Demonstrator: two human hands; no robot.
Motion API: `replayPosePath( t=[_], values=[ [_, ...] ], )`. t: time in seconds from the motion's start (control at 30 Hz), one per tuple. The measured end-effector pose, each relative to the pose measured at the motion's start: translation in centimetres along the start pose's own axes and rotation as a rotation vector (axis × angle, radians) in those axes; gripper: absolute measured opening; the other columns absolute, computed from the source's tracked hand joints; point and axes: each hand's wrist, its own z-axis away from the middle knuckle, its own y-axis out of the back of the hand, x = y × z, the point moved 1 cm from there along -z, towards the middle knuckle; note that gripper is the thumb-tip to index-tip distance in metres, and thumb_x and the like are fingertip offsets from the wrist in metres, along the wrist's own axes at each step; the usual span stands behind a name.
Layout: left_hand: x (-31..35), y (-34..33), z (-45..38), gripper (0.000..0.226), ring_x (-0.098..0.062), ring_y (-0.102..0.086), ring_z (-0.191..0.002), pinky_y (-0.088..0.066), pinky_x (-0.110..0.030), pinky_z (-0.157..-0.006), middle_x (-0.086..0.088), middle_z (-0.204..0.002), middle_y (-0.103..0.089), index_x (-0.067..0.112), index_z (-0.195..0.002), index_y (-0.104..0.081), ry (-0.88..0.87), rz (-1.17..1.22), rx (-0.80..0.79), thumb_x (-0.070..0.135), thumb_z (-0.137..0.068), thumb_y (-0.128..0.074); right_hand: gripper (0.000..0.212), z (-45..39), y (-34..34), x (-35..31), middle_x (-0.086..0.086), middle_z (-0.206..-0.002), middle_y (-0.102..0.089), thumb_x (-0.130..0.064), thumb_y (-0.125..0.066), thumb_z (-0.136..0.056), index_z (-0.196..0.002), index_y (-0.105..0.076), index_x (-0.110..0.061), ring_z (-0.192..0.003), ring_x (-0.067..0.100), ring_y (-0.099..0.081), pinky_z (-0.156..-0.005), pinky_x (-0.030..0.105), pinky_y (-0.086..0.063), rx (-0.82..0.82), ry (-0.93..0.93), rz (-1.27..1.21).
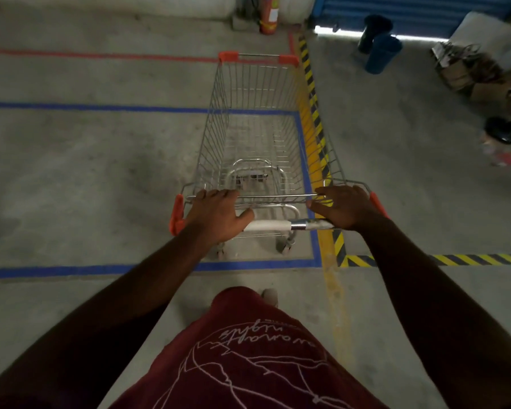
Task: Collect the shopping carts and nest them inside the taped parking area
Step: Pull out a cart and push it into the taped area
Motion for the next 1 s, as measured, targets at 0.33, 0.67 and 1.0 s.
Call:
replayPosePath(
  t=[0.33, 0.67, 1.0],
  values=[
    [0.4, 0.8, -1.5, 0.066, -0.032, -0.062, -0.116, -0.047, -0.041, -0.099, -0.006, -0.129, -0.068, 0.022, -0.136, -0.060, 0.069, 0.071, 0.034, 0.063, -0.086, -0.047, 0.079, -1.6, 0.4, 0.3, 0.000, -0.151, -0.058, -0.088, -0.040, -0.087, -0.142, -0.057, -0.033, -0.144, 0.027, -0.047, -0.121, 0.056, -0.026, 0.118, 0.132, -0.018],
    [-0.6, 0.8, -2.1, 0.066, -0.023, -0.059, -0.118, -0.047, -0.049, -0.100, 0.003, -0.134, -0.065, 0.032, -0.139, -0.054, 0.118, 0.078, -0.018, 0.064, -0.083, -0.041, 0.072, -0.7, -0.4, 0.2, -0.001, -0.146, -0.062, -0.080, -0.033, -0.094, -0.142, -0.057, -0.032, -0.139, 0.026, -0.052, -0.119, 0.052, -0.028, 0.178, 0.159, 0.048],
    [0.8, 0.4, -2.1, 0.065, -0.024, -0.058, -0.121, -0.042, -0.043, -0.102, 0.001, -0.136, -0.063, 0.028, -0.142, -0.053, 0.105, 0.051, -0.001, 0.060, -0.086, -0.044, 0.063, 0.3, 0.9, 0.8, -0.002, -0.149, -0.060, -0.071, -0.042, -0.100, -0.145, -0.058, -0.031, -0.141, 0.024, -0.050, -0.119, 0.046, -0.026, 0.205, 0.166, 0.035]
  ],
)
